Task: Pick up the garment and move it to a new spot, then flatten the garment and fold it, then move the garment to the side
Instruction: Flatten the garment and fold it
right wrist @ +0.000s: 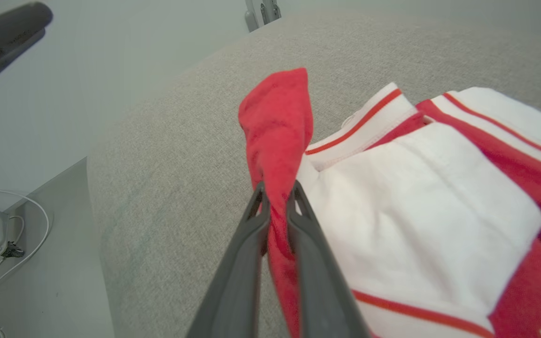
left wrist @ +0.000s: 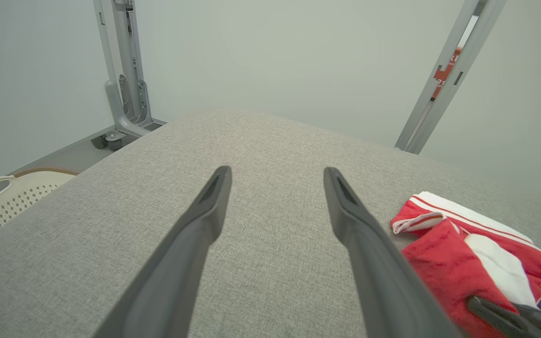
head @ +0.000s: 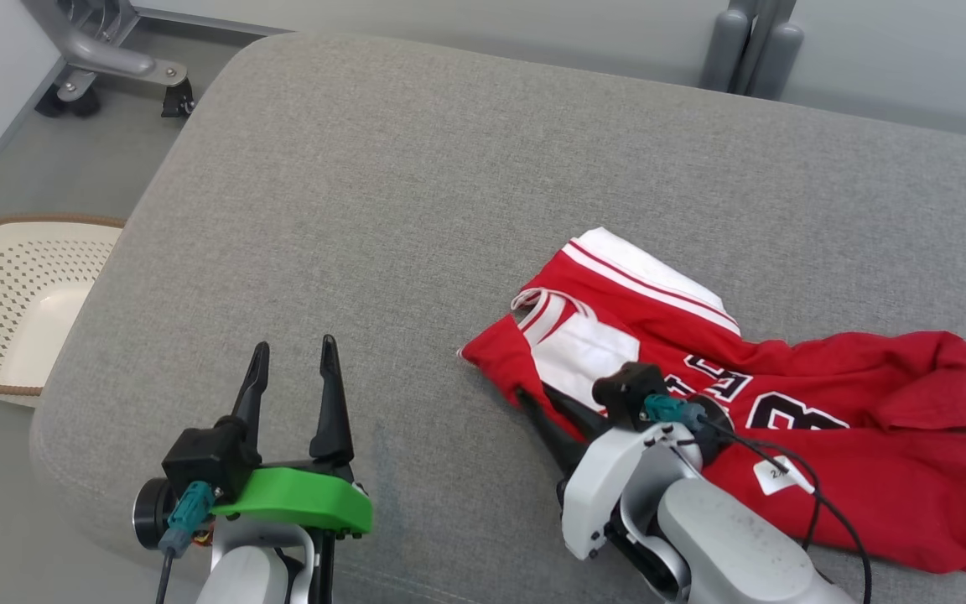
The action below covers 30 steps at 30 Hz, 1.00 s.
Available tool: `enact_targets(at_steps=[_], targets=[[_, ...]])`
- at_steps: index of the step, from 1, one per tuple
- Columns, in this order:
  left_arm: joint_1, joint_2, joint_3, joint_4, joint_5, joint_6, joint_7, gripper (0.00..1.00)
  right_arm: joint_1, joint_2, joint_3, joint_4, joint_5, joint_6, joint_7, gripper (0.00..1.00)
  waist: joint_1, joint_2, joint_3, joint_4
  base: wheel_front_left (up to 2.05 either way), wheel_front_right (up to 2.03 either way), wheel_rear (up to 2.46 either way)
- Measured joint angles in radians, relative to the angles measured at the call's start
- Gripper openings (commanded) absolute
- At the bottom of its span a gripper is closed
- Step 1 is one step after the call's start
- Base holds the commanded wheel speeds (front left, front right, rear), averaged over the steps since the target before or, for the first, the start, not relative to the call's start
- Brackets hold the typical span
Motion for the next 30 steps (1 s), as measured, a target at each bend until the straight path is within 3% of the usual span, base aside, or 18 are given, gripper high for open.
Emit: enact_targets(at_steps=[1, 2, 7, 23, 30], targets=[[0.0, 0.0, 0.001, 0.0, 0.001, -0.001, 0.0, 1.0, 0.008, 0.002, 0.009, 0.001, 0.002, 0.0, -0.004, 0.87, 0.0, -0.0001, -0.001, -0.003, 0.0, 0.0, 0.0], [0.0, 0.0, 0.001, 0.001, 0.002, -0.001, 0.0, 1.0, 0.012, 0.004, 0.023, 0.004, -0.001, 0.0, -0.009, 1.0, 0.0, 0.0, -0.002, -0.006, 0.0, 0.0, 0.0], [0.003, 0.0, 0.001, 0.005, 0.003, -0.002, 0.0, 1.0, 0.016, 0.012, 0.05, -0.006, 0.01, 0.0, -0.035, 1.0, 0.0, 0.0, -0.008, -0.023, 0.0, 0.0, 0.0], [0.026, 0.0, -0.014, 0.014, 0.003, -0.007, 0.0, 1.0, 0.144, -0.018, -0.217, -0.012, -0.037, 0.0, -0.05, 1.0, 0.0, 0.0, -0.033, -0.009, 0.0, 0.0, 0.0], [0.026, 0.0, -0.016, 0.022, 0.005, -0.01, 0.0, 1.0, 0.128, -0.002, -0.243, 0.034, -0.054, 0.0, -0.043, 1.0, 0.0, 0.0, -0.034, 0.009, 0.0, 0.0, 0.0]])
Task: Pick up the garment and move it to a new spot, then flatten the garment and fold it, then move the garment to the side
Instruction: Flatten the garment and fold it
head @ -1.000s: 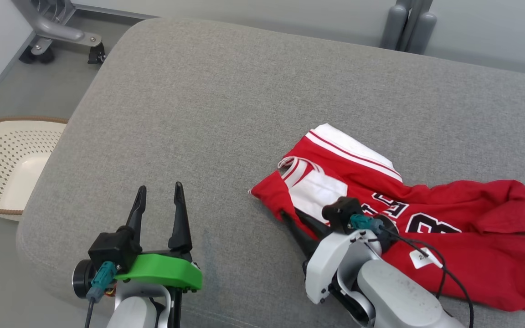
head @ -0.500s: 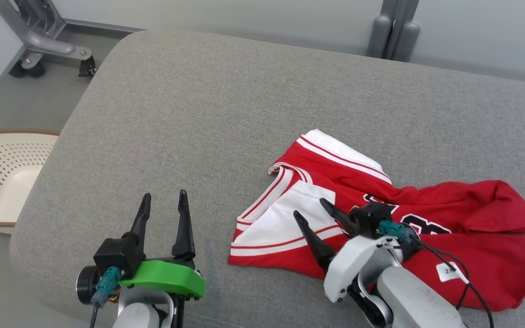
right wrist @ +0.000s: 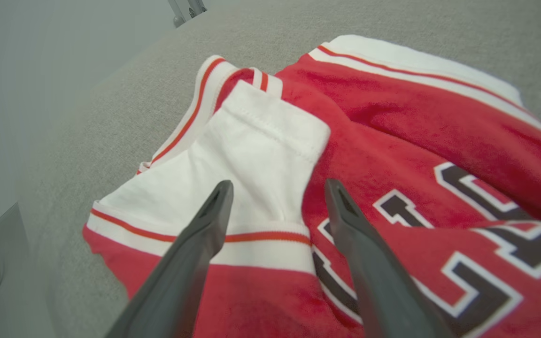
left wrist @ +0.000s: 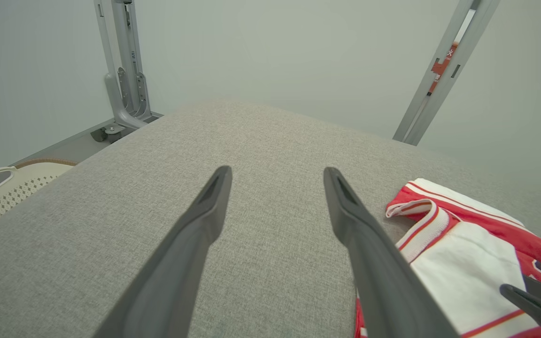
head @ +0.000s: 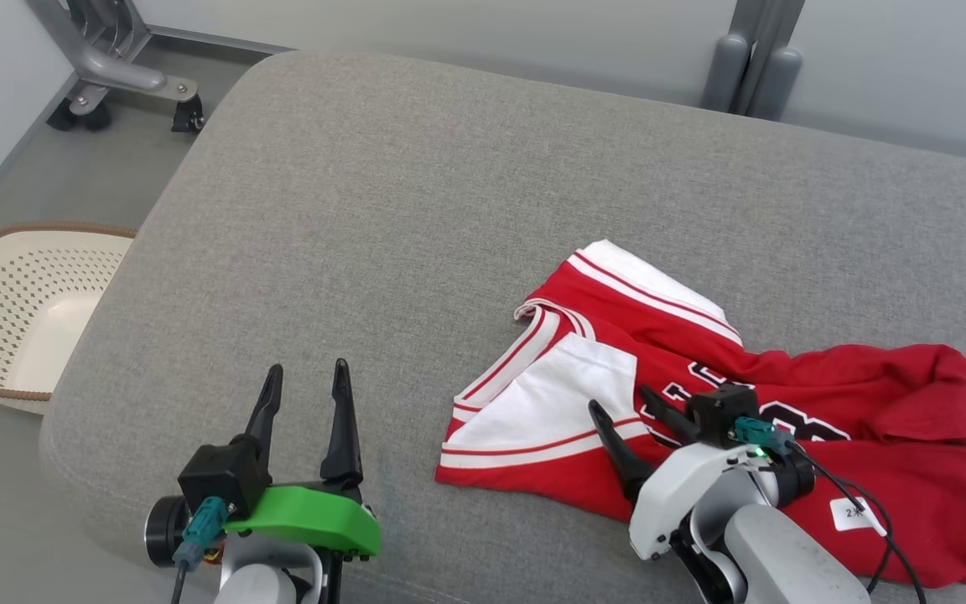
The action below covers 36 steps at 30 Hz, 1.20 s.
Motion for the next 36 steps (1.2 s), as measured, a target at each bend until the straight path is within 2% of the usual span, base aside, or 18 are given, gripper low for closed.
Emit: enact_targets(at_steps=[1, 2, 3, 4, 5, 7, 8, 13, 18, 24, 27, 28, 29, 32, 36], targets=[[0.0, 0.0, -0.001, 0.002, 0.0, 0.0, 0.0, 1.0, -0.008, 0.002, 0.005, 0.008, 0.0, 0.0, 0.0, 1.0, 0.0, 0.0, -0.001, 0.002, 0.0, 0.0, 0.0], [0.0, 0.0, -0.002, 0.002, 0.0, 0.0, 0.0, 1.0, -0.018, 0.004, 0.011, 0.016, 0.0, 0.0, 0.0, 0.94, 0.0, 0.0, -0.002, 0.003, 0.0, 0.0, 0.0], [0.0, 0.0, -0.002, 0.004, 0.001, -0.001, 0.0, 1.0, -0.027, 0.007, 0.018, 0.025, 0.004, 0.0, 0.0, 0.7, 0.0, 0.0, -0.003, 0.005, 0.0, 0.0, 0.0], [0.0, 0.0, -0.002, 0.004, 0.002, -0.001, 0.0, 1.0, -0.034, 0.01, 0.027, 0.035, 0.011, 0.0, 0.001, 0.42, 0.0, 0.0, -0.004, 0.006, 0.0, 0.0, 0.0], [0.0, 0.0, -0.003, 0.005, 0.002, -0.001, 0.0, 1.0, -0.038, 0.011, 0.036, 0.043, 0.011, 0.0, 0.001, 0.24, 0.0, 0.0, -0.005, 0.007, 0.0, 0.0, 0.0], [0.0, 0.0, -0.003, 0.007, 0.002, -0.001, 0.0, 1.0, -0.052, 0.013, 0.051, 0.064, 0.011, 0.0, -0.004, 0.04, 0.0, 0.0, -0.006, 0.008, 0.0, 0.0, 0.0], [0.0, 0.0, -0.003, 0.007, 0.002, -0.001, 0.0, 1.0, -0.057, 0.013, 0.057, 0.069, 0.012, 0.0, -0.011, 0.0, 0.0, 0.0, -0.006, 0.008, 0.0, 0.0, 0.0], [0.0, 0.0, 0.001, 0.008, 0.005, -0.001, 0.0, 1.0, -0.071, 0.015, 0.102, 0.065, 0.017, 0.0, -0.051, 0.0, 0.0, 0.0, -0.008, 0.002, 0.0, 0.0, 0.0], [0.006, 0.0, 0.005, 0.006, 0.005, -0.001, 0.0, 1.0, -0.044, 0.015, 0.184, -0.007, 0.023, 0.0, -0.058, 0.0, 0.0, 0.0, -0.014, -0.009, 0.0, 0.0, 0.0], [0.009, 0.0, 0.01, 0.005, 0.007, -0.001, 0.0, 1.0, 0.045, -0.026, 0.362, -0.121, 0.083, 0.0, 0.044, 0.0, 0.0, 0.0, -0.024, -0.024, 0.0, 0.0, 0.0], [0.009, 0.0, 0.013, 0.002, 0.007, 0.0, 0.0, 1.0, 0.072, -0.057, 0.412, -0.169, 0.117, 0.0, 0.079, 0.0, 0.0, 0.0, -0.025, -0.031, 0.0, 0.0, 0.0], [0.009, 0.0, 0.014, 0.001, 0.008, 0.0, 0.0, 1.0, 0.074, -0.069, 0.416, -0.185, 0.122, 0.0, 0.083, 0.27, 0.0, 0.0, -0.025, -0.034, 0.0, 0.0, 0.0], [0.009, 0.0, 0.014, 0.0, 0.008, 0.0, 0.0, 1.0, 0.074, -0.078, 0.416, -0.201, 0.126, 0.0, 0.087, 1.0, 0.0, 0.0, -0.025, -0.036, 0.0, 0.0, 0.0], [0.009, 0.0, 0.014, -0.003, 0.008, 0.0, 0.0, 1.0, 0.074, -0.109, 0.397, -0.259, 0.133, 0.0, 0.087, 1.0, 0.0, 0.0, -0.023, -0.042, 0.0, 0.0, 0.0], [0.009, 0.0, 0.012, -0.003, 0.007, 0.0, 0.0, 1.0, 0.068, -0.148, 0.317, -0.329, 0.112, 0.0, 0.089, 1.0, 0.0, 0.0, -0.019, -0.041, 0.0, 0.0, 0.0]])
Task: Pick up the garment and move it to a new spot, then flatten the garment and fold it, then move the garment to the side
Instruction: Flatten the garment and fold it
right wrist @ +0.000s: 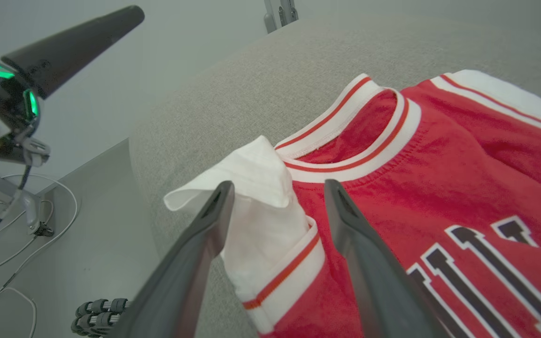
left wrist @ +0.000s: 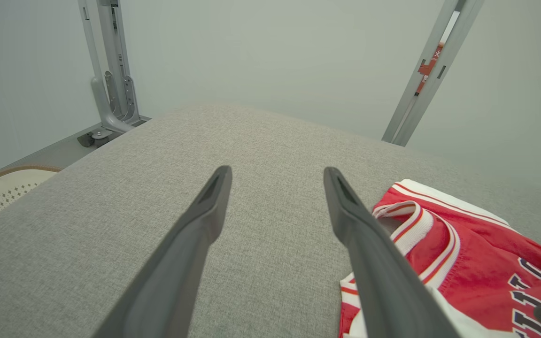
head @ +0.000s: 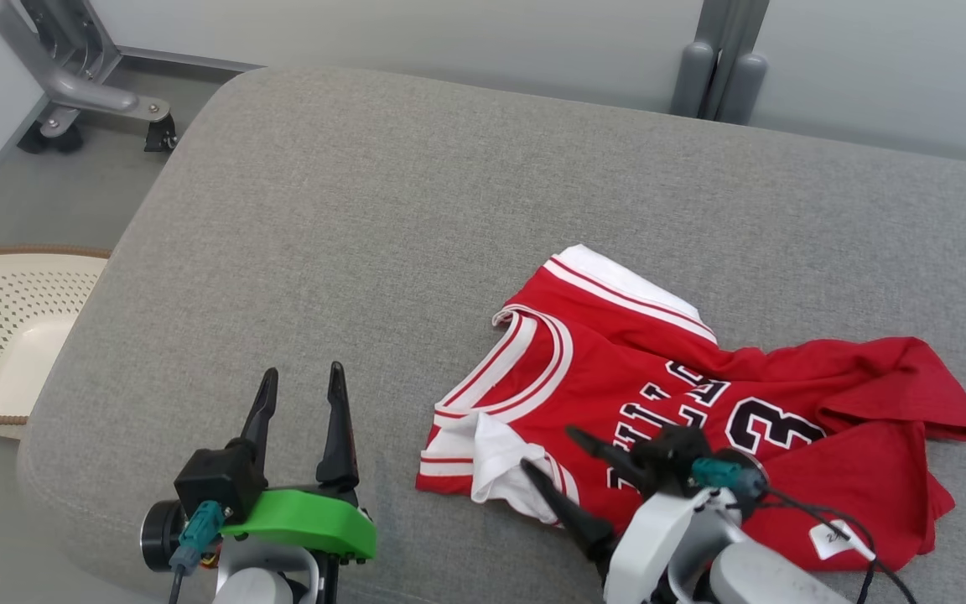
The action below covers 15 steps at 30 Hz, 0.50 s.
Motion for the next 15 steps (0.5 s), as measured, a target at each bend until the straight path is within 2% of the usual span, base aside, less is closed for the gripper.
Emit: enact_targets(at_steps=[4, 8, 15], targets=[[0.0, 0.0, -0.007, 0.0, -0.004, -0.001, 0.0, 1.0, -0.026, -0.02, -0.105, -0.031, -0.044, 0.0, 0.025, 1.0, 0.0, 0.0, 0.004, 0.012, 0.0, 0.0, 0.0], [-0.005, 0.0, -0.017, -0.001, -0.01, -0.001, 0.0, 1.0, -0.068, -0.031, -0.193, -0.008, -0.094, 0.0, 0.045, 1.0, 0.0, 0.0, 0.013, 0.036, 0.0, 0.0, 0.0], [-0.018, 0.0, -0.026, -0.006, -0.022, 0.002, 0.0, 1.0, -0.177, -0.074, -0.177, 0.14, -0.156, 0.0, 0.109, 1.0, 0.0, 0.0, 0.037, 0.084, 0.0, 0.0, 0.0]])
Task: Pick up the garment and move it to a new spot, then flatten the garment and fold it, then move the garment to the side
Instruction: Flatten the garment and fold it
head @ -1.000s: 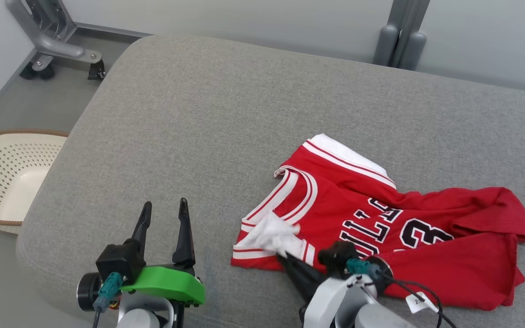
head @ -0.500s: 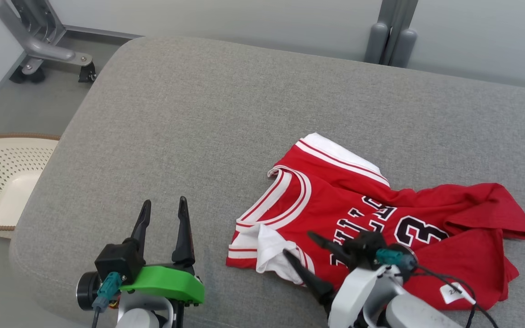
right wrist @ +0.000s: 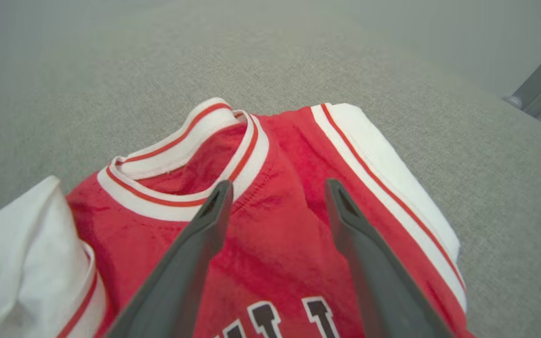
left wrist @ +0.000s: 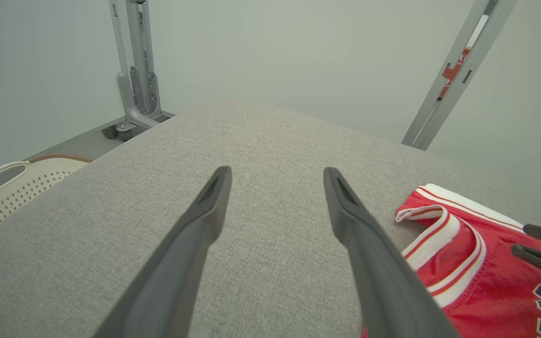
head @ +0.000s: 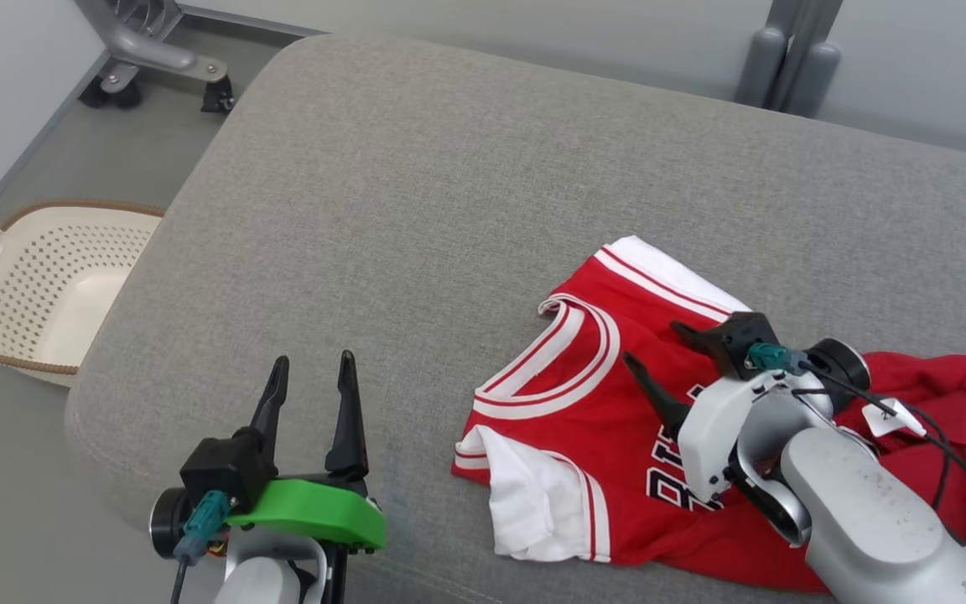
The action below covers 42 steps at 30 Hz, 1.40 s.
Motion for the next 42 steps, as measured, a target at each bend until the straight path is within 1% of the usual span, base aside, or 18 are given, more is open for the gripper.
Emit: enact_targets(at_steps=[5, 10, 11, 12, 13, 15, 19, 25, 29, 30, 31, 33, 34, 38, 42], targets=[[-0.009, 0.0, -0.008, -0.008, -0.018, 0.012, 0.0, 1.0, -0.089, -0.026, 0.067, 0.126, -0.01, 0.0, 0.038, 1.0, 0.0, 0.0, 0.024, 0.04, 0.0, 0.0, 0.0], [-0.01, 0.0, -0.02, -0.017, -0.04, 0.021, 0.0, 1.0, -0.152, -0.047, 0.151, 0.219, 0.06, 0.0, 0.118, 1.0, 0.0, 0.0, 0.047, 0.075, 0.0, 0.0, 0.0], [-0.01, 0.0, -0.021, -0.019, -0.04, 0.023, 0.0, 1.0, -0.17, -0.053, 0.167, 0.228, 0.078, 0.0, 0.129, 0.47, 0.0, 0.0, 0.052, 0.081, 0.0, 0.0, 0.0], [-0.011, 0.0, -0.022, -0.021, -0.042, 0.025, 0.0, 1.0, -0.182, -0.058, 0.178, 0.232, 0.09, 0.0, 0.131, 0.22, 0.0, 0.0, 0.055, 0.085, 0.0, 0.0, 0.0], [-0.011, 0.0, -0.023, -0.022, -0.045, 0.025, 0.0, 1.0, -0.194, -0.063, 0.187, 0.238, 0.107, 0.001, 0.131, 0.0, 0.0, 0.0, 0.06, 0.089, 0.0, 0.0, 0.0], [-0.013, 0.0, -0.026, -0.026, -0.048, 0.027, 0.0, 1.0, -0.22, -0.068, 0.193, 0.251, 0.131, 0.001, 0.124, 0.0, 0.0, 0.0, 0.067, 0.097, 0.0, 0.0, 0.0], [-0.014, 0.0, -0.032, -0.029, -0.053, 0.031, 0.0, 1.0, -0.304, -0.089, 0.166, 0.306, 0.13, 0.001, 0.069, 0.0, 0.0, 0.0, 0.076, 0.11, 0.0, 0.0, 0.0], [-0.016, 0.0, -0.036, -0.032, -0.056, 0.034, 0.0, 1.0, -0.446, -0.088, 0.104, 0.419, 0.074, 0.001, -0.009, 0.0, 0.0, 0.0, 0.084, 0.125, 0.0, 0.0, 0.0], [-0.022, 0.0, -0.041, -0.033, -0.058, 0.035, 0.0, 1.0, -0.516, -0.079, 0.078, 0.517, 0.007, 0.001, -0.055, 0.0, 0.0, 0.0, 0.092, 0.13, 0.0, 0.0, 0.0], [-0.023, 0.0, -0.043, -0.033, -0.059, 0.035, 0.0, 1.0, -0.527, -0.075, 0.069, 0.542, -0.011, 0.001, -0.073, 0.15, 0.0, 0.0, 0.093, 0.13, 0.0, 0.0, 0.0], [-0.023, 0.0, -0.043, -0.033, -0.06, 0.035, 0.0, 1.0, -0.536, -0.069, 0.055, 0.567, -0.029, 0.001, -0.097, 0.36, 0.0, 0.0, 0.094, 0.129, 0.0, 0.0, 0.0], [-0.023, 0.0, -0.042, -0.033, -0.06, 0.038, 0.0, 1.0, -0.547, -0.053, 0.028, 0.608, -0.048, 0.001, -0.138, 0.56, 0.0, 0.0, 0.094, 0.125, 0.0, 0.0, 0.0], [-0.023, 0.0, -0.041, -0.032, -0.06, 0.039, 0.0, 1.0, -0.551, -0.042, 0.011, 0.629, -0.056, 0.001, -0.166, 1.0, 0.0, 0.0, 0.094, 0.121, 0.0, 0.0, 0.0], [-0.024, 0.0, -0.033, -0.028, -0.049, 0.038, 0.0, 1.0, -0.559, 0.008, -0.032, 0.685, -0.083, 0.001, -0.24, 1.0, 0.0, 0.0, 0.091, 0.096, 0.0, 0.0, 0.0], [-0.024, 0.0, -0.025, -0.022, -0.036, 0.032, 0.0, 1.0, -0.56, 0.049, -0.056, 0.69, -0.085, 0.001, -0.279, 1.0, 0.0, 0.0, 0.081, 0.061, 0.0, 0.0, 0.0]])
